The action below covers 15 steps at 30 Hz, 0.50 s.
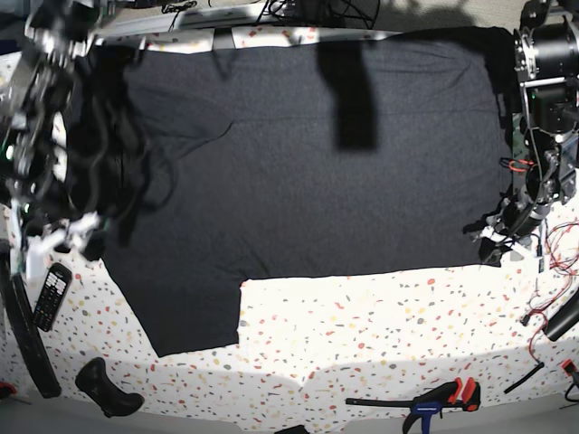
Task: Fold the T-shirt properly
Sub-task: 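Grasp the shirt's side edges with both grippers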
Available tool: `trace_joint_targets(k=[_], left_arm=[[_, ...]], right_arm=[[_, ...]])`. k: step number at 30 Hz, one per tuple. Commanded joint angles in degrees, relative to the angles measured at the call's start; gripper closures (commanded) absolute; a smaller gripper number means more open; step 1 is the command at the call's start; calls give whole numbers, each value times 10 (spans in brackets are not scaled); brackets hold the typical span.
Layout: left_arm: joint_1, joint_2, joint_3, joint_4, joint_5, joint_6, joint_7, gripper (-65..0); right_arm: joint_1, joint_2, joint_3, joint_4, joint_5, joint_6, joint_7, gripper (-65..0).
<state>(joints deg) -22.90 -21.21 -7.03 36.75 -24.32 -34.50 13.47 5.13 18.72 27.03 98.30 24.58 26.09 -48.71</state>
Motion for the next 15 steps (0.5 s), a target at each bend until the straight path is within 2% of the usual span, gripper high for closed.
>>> trace_joint_targets(k=[1,3,7,10,15], left_arm=[[-10,-7,0,5,0,-3,2,0],[-10,-7,0,5,0,-3,2,0],[-10,-7,0,5,0,-3,1,0],[-10,-7,0,5,0,-3,1,0],[-10,-7,0,5,0,-3,2,0]], right_arm=[[38,11,-1,-22,5,13,2,-329],[94,19,-9,-98,-11,37,-19,-329],[195,47,-62,-257,-21,50,-18,-329],[267,61,-122,-367,-76,51,16,-329],[365,63,-215,-535,-175,49,91,-329]])
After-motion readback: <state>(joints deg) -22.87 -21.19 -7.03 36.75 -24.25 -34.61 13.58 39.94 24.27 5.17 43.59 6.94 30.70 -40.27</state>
